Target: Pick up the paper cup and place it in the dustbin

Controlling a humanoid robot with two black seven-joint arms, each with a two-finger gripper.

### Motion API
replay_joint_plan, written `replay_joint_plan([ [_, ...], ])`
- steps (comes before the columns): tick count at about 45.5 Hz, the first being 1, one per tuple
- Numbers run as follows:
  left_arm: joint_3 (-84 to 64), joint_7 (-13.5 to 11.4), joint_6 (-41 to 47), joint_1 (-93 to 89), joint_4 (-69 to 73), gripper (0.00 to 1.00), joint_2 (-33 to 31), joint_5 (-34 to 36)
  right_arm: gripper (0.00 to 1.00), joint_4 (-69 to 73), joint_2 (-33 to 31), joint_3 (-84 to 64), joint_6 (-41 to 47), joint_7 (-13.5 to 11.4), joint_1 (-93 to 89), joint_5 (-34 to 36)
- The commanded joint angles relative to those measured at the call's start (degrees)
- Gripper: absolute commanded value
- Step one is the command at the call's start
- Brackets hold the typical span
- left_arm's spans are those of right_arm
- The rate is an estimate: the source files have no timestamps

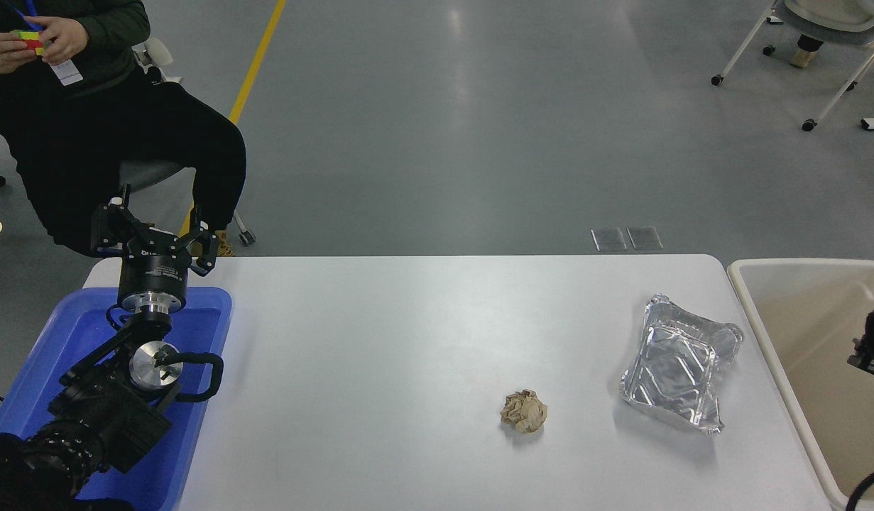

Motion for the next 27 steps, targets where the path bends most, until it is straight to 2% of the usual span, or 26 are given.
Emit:
replay_joint_plan([
  [1,0.0,0.0,0.0,0.0,0.0,0.99,0.0,0.0,1.00,18.3,-7.5,-12.8,-0.3,0.1,12.7,-6.0],
  [12,0.0,0.0,0.0,0.0,0.0,0.99,0.0,0.0,1.00,38.2,-10.4,-34.6,-0.4,0.1,30.9,-16.0],
  [19,0.0,0.0,-0.1,0.0,0.0,0.99,0.0,0.0,1.00,48.0,-7.3,-54.0,0.2,1.0,45.9,-15.9],
  [23,0.0,0.0,0.0,0.0,0.0,0.99,0.0,0.0,1.00,52.6,-5.0,-60.1,-0.1,3.0,52.2,-15.8],
  [27,0.0,0.0,0.0,0.0,0.0,0.99,0.0,0.0,1.00,57.3,-4.4,-65.4,0.4,3.3,56.8,-15.7],
])
